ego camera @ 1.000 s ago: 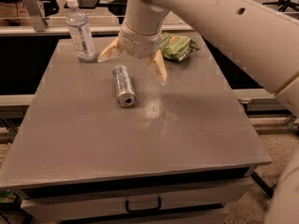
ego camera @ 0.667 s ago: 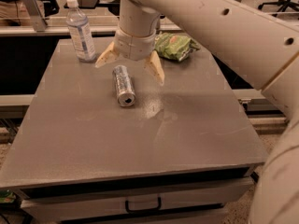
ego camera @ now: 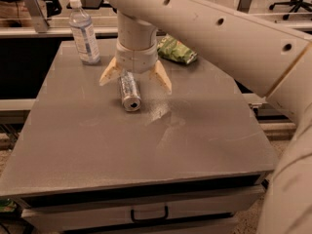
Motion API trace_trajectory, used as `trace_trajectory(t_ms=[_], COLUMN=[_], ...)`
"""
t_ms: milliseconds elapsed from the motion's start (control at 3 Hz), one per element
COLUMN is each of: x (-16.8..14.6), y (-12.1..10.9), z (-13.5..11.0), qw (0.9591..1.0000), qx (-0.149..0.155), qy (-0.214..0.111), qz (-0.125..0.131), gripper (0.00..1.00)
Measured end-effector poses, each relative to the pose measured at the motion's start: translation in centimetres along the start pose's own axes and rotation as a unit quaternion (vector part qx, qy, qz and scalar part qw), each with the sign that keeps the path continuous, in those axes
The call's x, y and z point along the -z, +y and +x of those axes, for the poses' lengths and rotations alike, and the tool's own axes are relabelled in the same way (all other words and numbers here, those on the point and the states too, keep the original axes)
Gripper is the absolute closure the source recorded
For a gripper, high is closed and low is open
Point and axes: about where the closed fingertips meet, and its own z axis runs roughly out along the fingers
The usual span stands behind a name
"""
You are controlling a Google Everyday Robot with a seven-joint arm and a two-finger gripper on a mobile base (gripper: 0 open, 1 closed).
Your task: Place redbull can upright
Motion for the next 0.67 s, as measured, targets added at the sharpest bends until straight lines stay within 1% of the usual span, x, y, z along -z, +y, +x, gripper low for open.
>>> trace_trajectory(t_ms=[333, 667], x=[-1.10, -1.20], y=[0.18, 0.14], z=[0.15, 0.28], qw=[0.9998, 0.9996], qx=[0.010, 0.014], qy=[0.001, 0.000], qz=[-0.020, -0.026], gripper=[0.16, 0.39])
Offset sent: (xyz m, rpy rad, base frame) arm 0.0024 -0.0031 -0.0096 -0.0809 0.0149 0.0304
